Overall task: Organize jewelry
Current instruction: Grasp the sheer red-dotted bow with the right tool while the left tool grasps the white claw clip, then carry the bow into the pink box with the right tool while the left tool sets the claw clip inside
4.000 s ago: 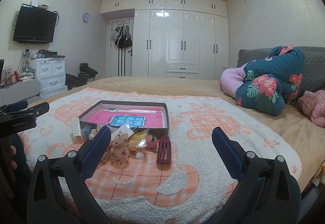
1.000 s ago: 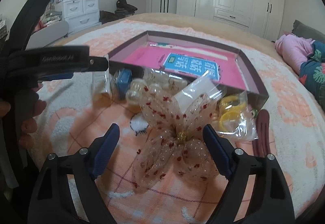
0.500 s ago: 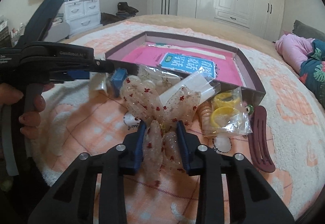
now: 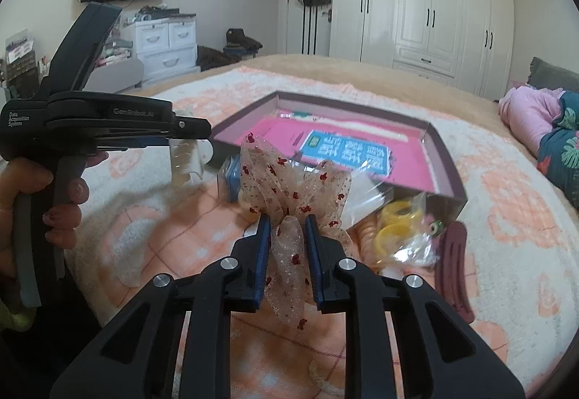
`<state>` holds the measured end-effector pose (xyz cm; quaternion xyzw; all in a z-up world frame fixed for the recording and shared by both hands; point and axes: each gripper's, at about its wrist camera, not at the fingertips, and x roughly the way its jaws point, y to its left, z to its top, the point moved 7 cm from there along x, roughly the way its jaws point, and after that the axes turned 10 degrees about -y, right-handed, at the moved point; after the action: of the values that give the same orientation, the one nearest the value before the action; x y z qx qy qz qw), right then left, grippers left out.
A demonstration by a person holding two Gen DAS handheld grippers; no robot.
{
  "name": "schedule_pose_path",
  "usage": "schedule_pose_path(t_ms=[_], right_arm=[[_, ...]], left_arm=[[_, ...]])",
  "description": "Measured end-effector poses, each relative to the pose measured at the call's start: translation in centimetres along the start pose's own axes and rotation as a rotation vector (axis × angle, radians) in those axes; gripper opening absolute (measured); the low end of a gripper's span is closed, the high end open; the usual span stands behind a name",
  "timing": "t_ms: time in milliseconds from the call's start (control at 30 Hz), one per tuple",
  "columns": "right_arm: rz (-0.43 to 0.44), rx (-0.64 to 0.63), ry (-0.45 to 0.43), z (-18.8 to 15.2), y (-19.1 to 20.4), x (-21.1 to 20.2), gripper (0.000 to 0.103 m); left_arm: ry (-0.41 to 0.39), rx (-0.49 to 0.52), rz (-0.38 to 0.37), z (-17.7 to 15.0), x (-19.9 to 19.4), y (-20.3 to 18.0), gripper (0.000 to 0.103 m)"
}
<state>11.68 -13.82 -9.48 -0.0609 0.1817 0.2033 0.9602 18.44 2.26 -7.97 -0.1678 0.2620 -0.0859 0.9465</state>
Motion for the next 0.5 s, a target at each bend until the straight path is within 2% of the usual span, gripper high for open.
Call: schedule_pose_path(t_ms=[167,500], right_arm=[[-0.027,0.003,-0.041,1.2,-1.1,-0.6,0.019],[-0.118,0.014,-0.107,3.7,-5.3,-1.1,0.019]], left_arm=[[-0.032,0.015,-0.011,1.3,-0.5,-0.9,0.030],[-0.067,0.052,-0.032,3.4,1.0,-3.5,0.030]])
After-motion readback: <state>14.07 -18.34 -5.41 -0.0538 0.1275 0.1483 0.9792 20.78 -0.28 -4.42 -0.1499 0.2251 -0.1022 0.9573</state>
